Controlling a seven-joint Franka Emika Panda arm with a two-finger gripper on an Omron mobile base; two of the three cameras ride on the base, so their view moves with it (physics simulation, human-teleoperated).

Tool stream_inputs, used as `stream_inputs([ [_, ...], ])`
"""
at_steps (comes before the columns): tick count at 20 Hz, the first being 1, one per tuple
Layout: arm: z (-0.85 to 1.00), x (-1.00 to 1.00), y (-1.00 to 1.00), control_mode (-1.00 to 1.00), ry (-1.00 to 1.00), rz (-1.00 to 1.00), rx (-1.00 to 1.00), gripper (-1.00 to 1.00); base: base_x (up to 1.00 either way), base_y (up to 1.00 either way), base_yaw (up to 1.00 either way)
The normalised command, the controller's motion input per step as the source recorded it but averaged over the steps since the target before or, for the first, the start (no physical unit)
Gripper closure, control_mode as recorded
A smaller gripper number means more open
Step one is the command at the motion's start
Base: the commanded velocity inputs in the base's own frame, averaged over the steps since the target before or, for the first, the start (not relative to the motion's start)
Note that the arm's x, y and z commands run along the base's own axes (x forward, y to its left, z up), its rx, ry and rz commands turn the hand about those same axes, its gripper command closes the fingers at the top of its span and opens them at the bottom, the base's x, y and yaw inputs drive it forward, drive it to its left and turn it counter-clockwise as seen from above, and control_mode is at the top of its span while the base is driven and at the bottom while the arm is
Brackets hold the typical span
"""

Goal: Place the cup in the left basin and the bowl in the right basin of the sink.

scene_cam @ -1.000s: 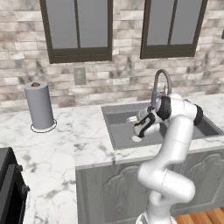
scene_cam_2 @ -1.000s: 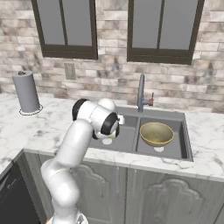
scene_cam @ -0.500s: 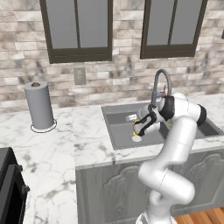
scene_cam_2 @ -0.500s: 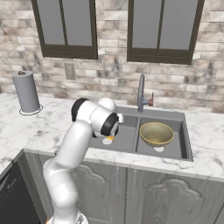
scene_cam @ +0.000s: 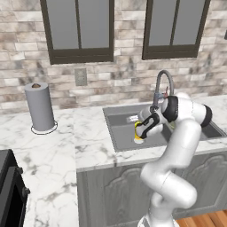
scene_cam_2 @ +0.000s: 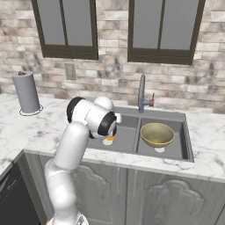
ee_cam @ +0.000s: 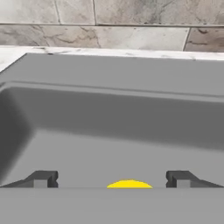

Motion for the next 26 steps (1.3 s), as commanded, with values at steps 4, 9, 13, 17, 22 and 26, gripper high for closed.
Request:
stream_inputs([
  [4, 0.33, 0.0, -0.01, -1.0, 0.0, 0.0, 0.0, -1.0, 0.0, 0.0, 0.0],
  [9, 0.61, 0.0, -0.01, -1.0, 0.0, 0.0, 0.0, -1.0, 0.0, 0.0, 0.0],
  [13, 0.63, 0.0, 0.0, -1.0, 0.0, 0.0, 0.0, -1.0, 0.0, 0.0, 0.0],
  [17, 0.65, 0.0, 0.0, -1.0, 0.0, 0.0, -0.01, -1.0, 0.0, 0.0, 0.0],
  [22, 0.65, -0.03, -0.01, -1.0, 0.0, 0.0, -0.01, -1.0, 0.0, 0.0, 0.0],
  [26, 0.58, -0.14, -0.06, -1.0, 0.0, 0.0, 0.0, -1.0, 0.0, 0.0, 0.0],
])
